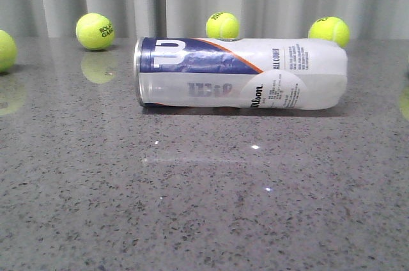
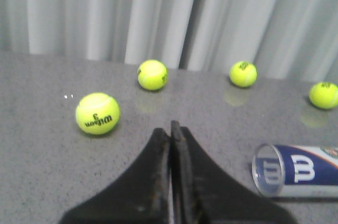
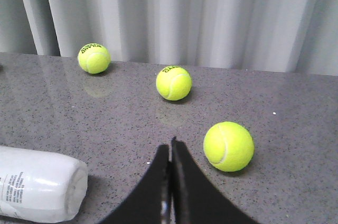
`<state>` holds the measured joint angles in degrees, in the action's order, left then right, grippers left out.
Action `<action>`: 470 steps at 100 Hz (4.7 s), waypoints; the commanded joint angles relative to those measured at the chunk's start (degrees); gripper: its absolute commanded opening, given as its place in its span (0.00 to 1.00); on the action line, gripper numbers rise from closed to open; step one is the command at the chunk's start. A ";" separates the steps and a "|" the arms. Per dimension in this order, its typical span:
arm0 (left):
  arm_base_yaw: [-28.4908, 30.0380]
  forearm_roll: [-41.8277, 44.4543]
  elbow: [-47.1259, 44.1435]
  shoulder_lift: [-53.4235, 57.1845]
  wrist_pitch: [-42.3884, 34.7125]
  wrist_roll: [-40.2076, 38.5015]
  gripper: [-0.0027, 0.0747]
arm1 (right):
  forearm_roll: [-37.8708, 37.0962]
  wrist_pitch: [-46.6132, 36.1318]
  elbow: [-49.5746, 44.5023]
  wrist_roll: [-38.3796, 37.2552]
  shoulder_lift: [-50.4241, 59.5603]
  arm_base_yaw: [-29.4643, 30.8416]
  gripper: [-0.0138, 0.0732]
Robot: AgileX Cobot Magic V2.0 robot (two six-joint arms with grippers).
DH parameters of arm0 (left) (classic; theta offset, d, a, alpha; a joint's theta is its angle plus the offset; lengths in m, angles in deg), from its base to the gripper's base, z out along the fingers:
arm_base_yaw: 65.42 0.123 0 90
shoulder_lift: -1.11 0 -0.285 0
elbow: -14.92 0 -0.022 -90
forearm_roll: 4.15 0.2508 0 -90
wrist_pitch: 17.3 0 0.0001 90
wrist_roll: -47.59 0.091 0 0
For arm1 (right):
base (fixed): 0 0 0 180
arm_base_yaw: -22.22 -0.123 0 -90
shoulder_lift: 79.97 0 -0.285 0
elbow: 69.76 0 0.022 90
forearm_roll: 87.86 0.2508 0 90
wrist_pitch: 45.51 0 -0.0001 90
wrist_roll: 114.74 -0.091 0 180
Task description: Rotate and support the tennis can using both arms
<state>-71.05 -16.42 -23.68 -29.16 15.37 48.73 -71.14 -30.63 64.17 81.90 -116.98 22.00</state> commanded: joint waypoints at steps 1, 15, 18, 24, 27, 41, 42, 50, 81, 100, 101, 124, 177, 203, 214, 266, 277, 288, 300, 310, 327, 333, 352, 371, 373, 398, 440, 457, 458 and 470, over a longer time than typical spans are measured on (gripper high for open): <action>0.14 -0.68 6.85 -6.55 3.42 0.52 0.01 | 0.63 -4.58 1.37 -0.16 0.03 0.45 0.08; 0.14 -0.95 10.65 -14.46 6.16 0.52 0.01 | 0.63 -4.58 1.37 -0.16 0.03 0.45 0.08; 0.14 -1.22 10.65 -15.59 6.20 0.52 0.01 | 0.63 -4.58 1.37 -0.16 0.03 0.45 0.08; 0.14 -1.48 10.65 -17.81 6.09 0.52 0.01 | 0.63 -4.58 1.37 -0.16 0.03 0.45 0.08; 0.14 -1.48 10.65 -18.60 6.09 0.52 0.01 | 0.63 -4.58 1.37 -0.16 0.03 0.45 0.08; 0.14 -2.54 10.65 -21.29 7.07 0.83 0.02 | 0.63 -4.58 1.37 -0.16 0.03 0.45 0.08; 0.14 -2.54 10.65 -21.44 7.18 0.98 0.02 | 0.63 -4.58 1.37 -0.16 0.03 0.45 0.08; 0.14 -2.54 10.65 -22.14 8.50 2.15 0.12 | 0.63 -4.58 1.37 -0.16 0.03 0.45 0.08; 0.14 -8.87 10.41 -23.15 9.83 2.58 0.86 | 0.63 -4.58 1.37 -0.16 0.03 0.45 0.08; 0.14 -21.00 10.41 -28.59 8.97 11.94 0.86 | 0.63 -4.58 1.37 -0.16 0.03 0.45 0.08; 0.14 -22.57 10.41 -29.19 8.97 12.57 0.86 | 0.63 -4.58 1.37 -0.16 0.03 0.45 0.08; 0.14 -49.59 10.53 -40.65 11.22 35.02 0.86 | 0.63 -4.58 1.37 -0.16 0.03 0.45 0.08; -4.19 -68.03 20.58 -65.57 27.08 53.85 0.86 | 0.63 -4.58 1.37 -0.16 0.03 0.45 0.08; -10.77 -69.16 25.67 -72.25 26.62 53.48 0.86 | 0.63 -4.58 1.37 -0.16 0.03 0.45 0.08; -12.66 -70.84 25.77 -74.35 26.62 53.48 0.86 | 0.63 -4.58 1.37 -0.16 0.03 0.45 0.08; -14.06 -72.80 25.77 -73.16 29.65 56.46 0.01 | 0.63 -4.58 1.37 -0.16 0.03 0.45 0.08; -14.06 -70.93 25.77 -69.08 29.85 56.84 0.01 | 0.63 -4.58 1.37 -0.16 0.03 0.45 0.08; -14.06 -66.66 25.87 -62.80 28.64 56.72 0.01 | 0.63 -4.58 1.37 -0.16 0.03 0.45 0.08; -14.06 -57.11 26.98 -55.04 27.03 52.20 0.01 | 0.63 -4.58 1.37 -0.16 0.03 0.45 0.08; -14.06 -44.21 29.61 -49.14 26.47 43.73 0.01 | 0.63 -4.58 1.37 -0.16 0.03 0.45 0.08; -14.06 -22.23 33.80 -41.25 28.21 29.62 0.01 | 0.63 -4.58 1.37 -0.16 0.03 0.45 0.08; -14.06 -15.89 34.66 -39.16 29.61 25.73 0.01 | 0.63 -4.58 1.37 -0.16 0.03 0.45 0.08; -14.06 -3.23 34.92 -36.56 37.41 17.80 0.01 | 0.63 -4.58 1.37 -0.16 0.03 0.45 0.08; -14.06 6.80 34.92 -36.56 40.34 12.73 0.01 | 0.63 -4.58 1.37 -0.16 0.03 0.45 0.08; -14.06 7.68 34.92 -36.56 40.34 12.40 0.01 | 0.63 -4.58 1.37 -0.16 0.03 0.45 0.08; -14.06 10.89 34.72 -36.68 40.34 11.77 0.01 | 0.63 -4.58 1.37 -0.16 0.03 0.45 0.08; -14.06 10.89 31.00 -36.68 40.34 11.77 0.01 | 0.63 -4.58 1.37 -0.16 0.03 0.45 0.08; -14.06 9.95 31.00 -36.68 40.34 11.77 0.09 | 0.63 -4.58 1.37 -0.16 0.03 0.45 0.08; -14.06 9.80 31.00 -36.68 40.34 11.77 0.10 | 0.63 -4.58 1.37 -0.16 0.03 0.45 0.08; -14.06 9.39 31.00 -36.68 39.20 11.77 0.35 | 0.63 -4.58 1.37 -0.16 0.03 0.45 0.08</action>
<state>-84.83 -5.82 5.92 -66.50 55.11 61.19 -71.12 -30.63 64.17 81.76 -116.98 22.00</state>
